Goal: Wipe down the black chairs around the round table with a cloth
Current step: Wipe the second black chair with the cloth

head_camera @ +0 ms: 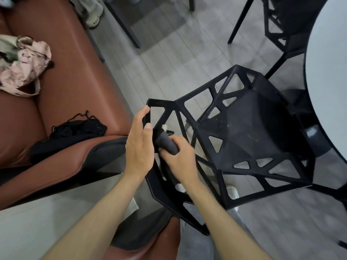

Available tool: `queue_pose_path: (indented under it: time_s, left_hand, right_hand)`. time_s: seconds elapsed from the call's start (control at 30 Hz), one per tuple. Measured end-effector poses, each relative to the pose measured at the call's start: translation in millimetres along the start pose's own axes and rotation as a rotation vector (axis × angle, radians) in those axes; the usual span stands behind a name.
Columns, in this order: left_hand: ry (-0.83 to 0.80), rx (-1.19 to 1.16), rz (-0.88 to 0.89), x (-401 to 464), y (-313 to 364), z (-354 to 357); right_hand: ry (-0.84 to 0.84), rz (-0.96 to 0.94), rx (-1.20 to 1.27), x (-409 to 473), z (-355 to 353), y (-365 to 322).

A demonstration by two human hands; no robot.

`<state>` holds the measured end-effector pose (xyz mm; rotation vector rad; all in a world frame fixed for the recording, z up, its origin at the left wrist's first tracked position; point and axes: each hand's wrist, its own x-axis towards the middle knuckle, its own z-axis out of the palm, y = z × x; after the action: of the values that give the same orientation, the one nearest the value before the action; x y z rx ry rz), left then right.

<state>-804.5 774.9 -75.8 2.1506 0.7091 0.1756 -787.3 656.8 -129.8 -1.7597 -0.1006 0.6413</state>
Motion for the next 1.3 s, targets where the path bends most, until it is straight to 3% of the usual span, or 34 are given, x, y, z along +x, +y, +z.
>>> queue_pose_path:
  time_s: [0.17, 0.43, 0.73, 1.0, 1.3]
  left_hand:
    - [-0.001, 0.003, 0.002, -1, -2, -1]
    - [-0.012, 0.022, 0.004, -2, -1, 1]
    - [-0.011, 0.03, -0.03, -1, 0, -2]
    - [-0.013, 0.022, 0.004, -3, 2, -1]
    - [-0.011, 0.066, 0.048, -1, -1, -1]
  right_hand:
    - [0.034, -0.127, 0.111, -14, 14, -21]
    - [0.277, 0.065, -0.02, 104, 17, -2]
    - [0.126, -0.09, 0.01, 43, 14, -14]
    - [0.257, 0.167, -0.011, 155, 9, 9]
    - [0.145, -0.254, 0.024, 88, 25, -39]
